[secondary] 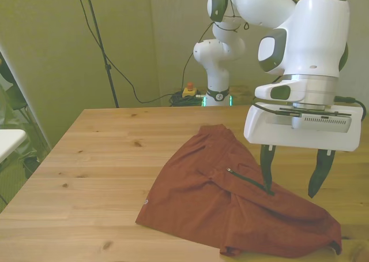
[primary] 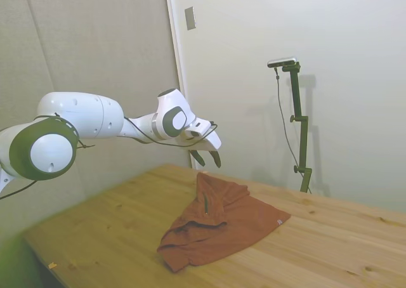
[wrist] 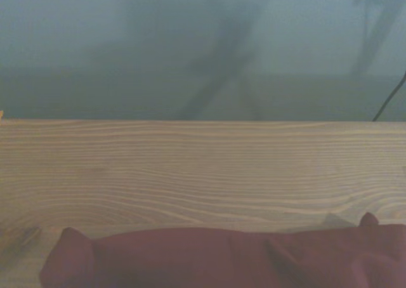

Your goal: Unfold the shorts

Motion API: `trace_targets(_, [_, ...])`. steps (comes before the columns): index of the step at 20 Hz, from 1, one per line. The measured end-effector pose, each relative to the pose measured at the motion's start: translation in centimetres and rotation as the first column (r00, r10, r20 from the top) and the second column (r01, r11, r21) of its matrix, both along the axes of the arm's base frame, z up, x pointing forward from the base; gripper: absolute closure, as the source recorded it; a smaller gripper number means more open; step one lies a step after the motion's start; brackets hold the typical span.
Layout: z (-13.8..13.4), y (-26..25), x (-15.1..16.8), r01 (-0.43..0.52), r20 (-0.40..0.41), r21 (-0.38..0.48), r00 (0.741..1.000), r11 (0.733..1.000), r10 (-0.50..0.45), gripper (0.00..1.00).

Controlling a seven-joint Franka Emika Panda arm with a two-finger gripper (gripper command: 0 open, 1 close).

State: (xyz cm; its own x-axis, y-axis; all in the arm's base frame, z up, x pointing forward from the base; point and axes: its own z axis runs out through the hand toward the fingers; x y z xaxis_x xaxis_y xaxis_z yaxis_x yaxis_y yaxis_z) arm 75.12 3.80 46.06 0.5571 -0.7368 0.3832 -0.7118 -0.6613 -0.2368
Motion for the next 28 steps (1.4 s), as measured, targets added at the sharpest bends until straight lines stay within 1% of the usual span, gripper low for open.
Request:
trace_targets(2, [-0.3, 0.1, -0.3, -0.005, 0.000, -0.005, 1.000, 1.000, 0.005, 0.00])
trace_targets(7, [-1.9, 0.8, -1.5, -0.037, -0.039, -0.004, 0.999, 0.999, 0.037, 0.00])
trace_targets(9, [-2.4, -0.6, -2.3, -0.067, -0.058, 0.009, 0.996, 0.998, 0.067, 0.00])
trace_targets(11, [-2.8, -2.9, -3.5, -0.101, -0.067, 0.052, 0.992, 0.994, 0.105, 0.00])
trace_targets(14, [-2.6, -6.7, -5.7, -0.127, -0.078, 0.110, 0.988, 0.986, 0.136, 0.00])
trace_targets(16, [-2.5, -8.2, -7.2, -0.141, -0.089, 0.134, 0.984, 0.981, 0.154, 0.00])
trace_targets(18, [-2.6, -8.9, -8.3, -0.169, -0.102, 0.176, 0.977, 0.970, 0.189, 0.00])
trace_targets(19, [-2.8, -10.0, -9.0, -0.203, -0.118, 0.199, 0.966, 0.959, 0.229, 0.00])
trace_targets(22, [-3.1, -10.2, -9.3, -0.232, -0.143, 0.214, 0.954, 0.949, 0.265, 0.00])
trace_targets(24, [-2.9, -11.6, -9.8, -0.274, -0.142, 0.255, 0.938, 0.927, 0.316, 0.00])
trace_targets(28, [-2.7, -17.7, -12.1, -0.334, -0.159, 0.325, 0.903, 0.885, 0.399, 0.00])
